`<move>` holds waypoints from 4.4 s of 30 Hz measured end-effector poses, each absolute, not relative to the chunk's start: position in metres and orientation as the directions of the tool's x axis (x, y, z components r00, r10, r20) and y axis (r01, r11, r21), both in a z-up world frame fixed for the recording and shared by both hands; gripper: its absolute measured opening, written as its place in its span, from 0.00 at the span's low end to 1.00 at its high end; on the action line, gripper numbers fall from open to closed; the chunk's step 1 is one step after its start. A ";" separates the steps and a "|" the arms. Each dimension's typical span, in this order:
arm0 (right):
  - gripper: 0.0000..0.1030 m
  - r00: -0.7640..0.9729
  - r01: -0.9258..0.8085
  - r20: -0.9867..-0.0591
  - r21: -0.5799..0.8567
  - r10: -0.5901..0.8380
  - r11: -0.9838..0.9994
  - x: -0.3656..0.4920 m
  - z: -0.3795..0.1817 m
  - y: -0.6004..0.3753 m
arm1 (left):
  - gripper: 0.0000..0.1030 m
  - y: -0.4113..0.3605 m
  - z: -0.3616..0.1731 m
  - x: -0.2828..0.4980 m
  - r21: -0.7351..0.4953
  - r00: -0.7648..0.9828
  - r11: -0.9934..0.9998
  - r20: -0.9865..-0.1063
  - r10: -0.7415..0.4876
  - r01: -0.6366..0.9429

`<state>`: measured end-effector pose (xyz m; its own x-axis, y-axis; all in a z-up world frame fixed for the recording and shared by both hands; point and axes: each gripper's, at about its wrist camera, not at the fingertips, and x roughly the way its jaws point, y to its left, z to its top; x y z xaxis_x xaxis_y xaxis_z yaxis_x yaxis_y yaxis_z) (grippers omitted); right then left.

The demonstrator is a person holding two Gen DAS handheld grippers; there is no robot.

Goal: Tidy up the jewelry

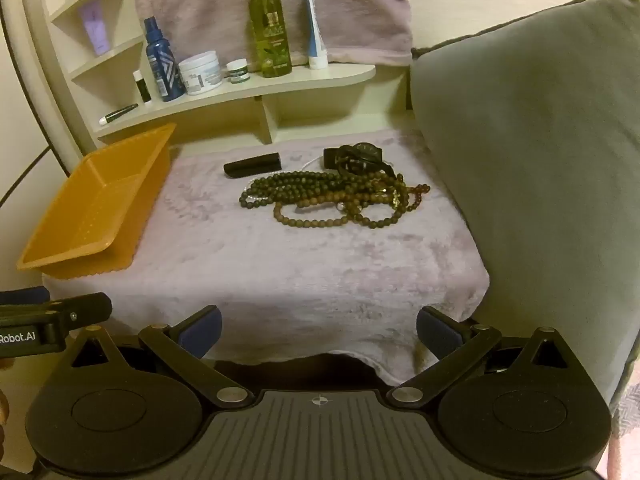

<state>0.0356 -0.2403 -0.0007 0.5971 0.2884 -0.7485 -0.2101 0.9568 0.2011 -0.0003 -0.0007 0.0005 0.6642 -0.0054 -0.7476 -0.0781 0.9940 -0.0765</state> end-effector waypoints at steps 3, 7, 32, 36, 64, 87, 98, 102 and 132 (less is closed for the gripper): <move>1.00 0.601 -0.213 -0.742 0.210 0.297 0.954 0.034 0.000 -0.241 | 0.99 0.003 0.000 0.001 -0.097 0.662 0.992 -0.749 -0.021 -0.078; 1.00 0.598 -0.216 -0.744 0.209 0.298 0.954 0.034 -0.001 -0.242 | 0.99 0.000 0.001 0.000 -0.081 0.666 0.993 -0.746 -0.003 -0.087; 1.00 0.608 -0.211 -0.736 0.209 0.296 0.955 0.035 0.000 -0.244 | 0.97 0.000 0.002 0.000 -0.085 0.670 0.993 -0.743 -0.008 -0.081; 1.00 0.608 -0.211 -0.737 0.209 0.295 0.955 0.035 0.000 -0.244 | 0.97 0.000 0.002 0.000 -0.085 0.670 0.993 -0.742 -0.008 -0.082; 1.00 0.612 -0.211 -0.734 0.208 0.295 0.955 0.034 0.000 -0.243 | 0.97 -0.005 0.004 -0.001 -0.088 0.670 0.993 -0.742 -0.013 -0.079; 1.00 0.614 -0.210 -0.733 0.207 0.294 0.955 0.034 -0.001 -0.243 | 0.97 -0.005 0.004 -0.001 -0.089 0.671 0.993 -0.742 -0.013 -0.079; 1.00 0.615 -0.210 -0.731 0.209 0.295 0.955 0.033 -0.003 -0.242 | 0.97 -0.006 0.005 -0.001 -0.092 0.671 0.992 -0.741 -0.014 -0.081; 1.00 0.619 -0.207 -0.728 0.211 0.295 0.955 0.036 0.002 -0.243 | 0.97 -0.004 0.007 0.001 -0.102 0.675 0.990 -0.738 -0.009 -0.099; 1.00 0.704 -0.314 -0.630 0.140 0.329 0.939 0.071 -0.006 -0.195 | 0.83 0.162 -0.006 0.004 -0.102 0.722 0.909 -0.646 0.249 -0.405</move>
